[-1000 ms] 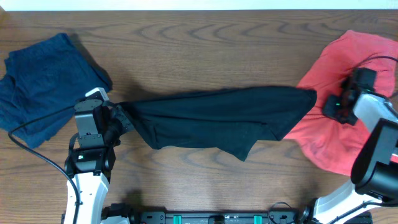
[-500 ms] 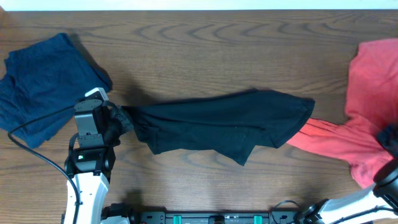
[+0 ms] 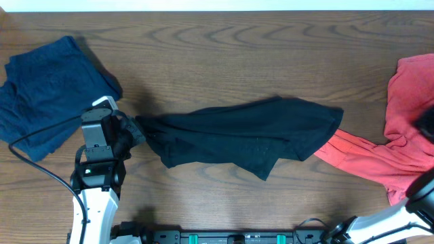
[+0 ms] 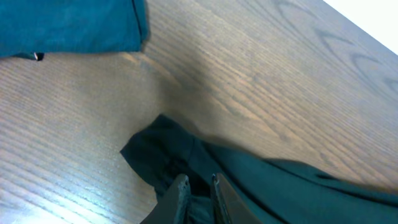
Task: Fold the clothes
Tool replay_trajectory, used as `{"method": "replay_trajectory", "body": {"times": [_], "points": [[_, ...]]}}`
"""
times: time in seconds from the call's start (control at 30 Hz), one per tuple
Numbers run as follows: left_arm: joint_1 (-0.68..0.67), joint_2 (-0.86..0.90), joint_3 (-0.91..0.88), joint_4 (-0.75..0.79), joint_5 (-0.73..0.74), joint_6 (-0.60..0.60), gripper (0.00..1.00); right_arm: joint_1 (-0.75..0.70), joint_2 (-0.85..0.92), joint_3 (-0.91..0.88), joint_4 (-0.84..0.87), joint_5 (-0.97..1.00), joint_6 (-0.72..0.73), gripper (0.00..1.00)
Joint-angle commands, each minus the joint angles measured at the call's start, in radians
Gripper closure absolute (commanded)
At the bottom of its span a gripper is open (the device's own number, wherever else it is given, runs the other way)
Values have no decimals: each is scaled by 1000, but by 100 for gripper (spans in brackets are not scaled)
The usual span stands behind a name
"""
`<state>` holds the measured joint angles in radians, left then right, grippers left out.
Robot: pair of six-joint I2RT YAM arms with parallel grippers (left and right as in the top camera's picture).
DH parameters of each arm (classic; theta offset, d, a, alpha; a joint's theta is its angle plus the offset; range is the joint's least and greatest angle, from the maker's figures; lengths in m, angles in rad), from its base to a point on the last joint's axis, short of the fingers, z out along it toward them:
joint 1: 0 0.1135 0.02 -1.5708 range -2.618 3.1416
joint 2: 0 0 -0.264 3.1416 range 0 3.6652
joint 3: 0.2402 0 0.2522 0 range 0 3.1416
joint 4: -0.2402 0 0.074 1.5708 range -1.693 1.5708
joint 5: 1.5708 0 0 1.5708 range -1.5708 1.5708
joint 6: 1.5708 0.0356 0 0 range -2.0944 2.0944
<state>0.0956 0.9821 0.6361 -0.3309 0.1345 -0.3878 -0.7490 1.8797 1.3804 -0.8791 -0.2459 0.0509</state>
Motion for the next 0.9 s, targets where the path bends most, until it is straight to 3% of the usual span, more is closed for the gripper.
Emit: {"method": "replay_trajectory", "body": {"times": [0.0, 0.17, 0.37, 0.5, 0.6, 0.87], "points": [[4, 2, 10, -10, -15, 12, 85, 107, -16, -9, -114, -96, -53, 71], [4, 2, 10, -31, -15, 12, 84, 264, -16, -110, -201, 14, -30, 72], [4, 2, 10, -84, -12, 12, 85, 344, -16, -291, -61, 115, 5, 63], [4, 2, 10, -115, -11, 12, 84, 324, -16, -393, 62, 172, 63, 62], [4, 2, 10, -133, -11, 12, 84, 281, -16, -427, 99, 383, 202, 62], [4, 2, 10, -143, -11, 12, 85, 89, -16, -328, 77, 545, 348, 61]]}}
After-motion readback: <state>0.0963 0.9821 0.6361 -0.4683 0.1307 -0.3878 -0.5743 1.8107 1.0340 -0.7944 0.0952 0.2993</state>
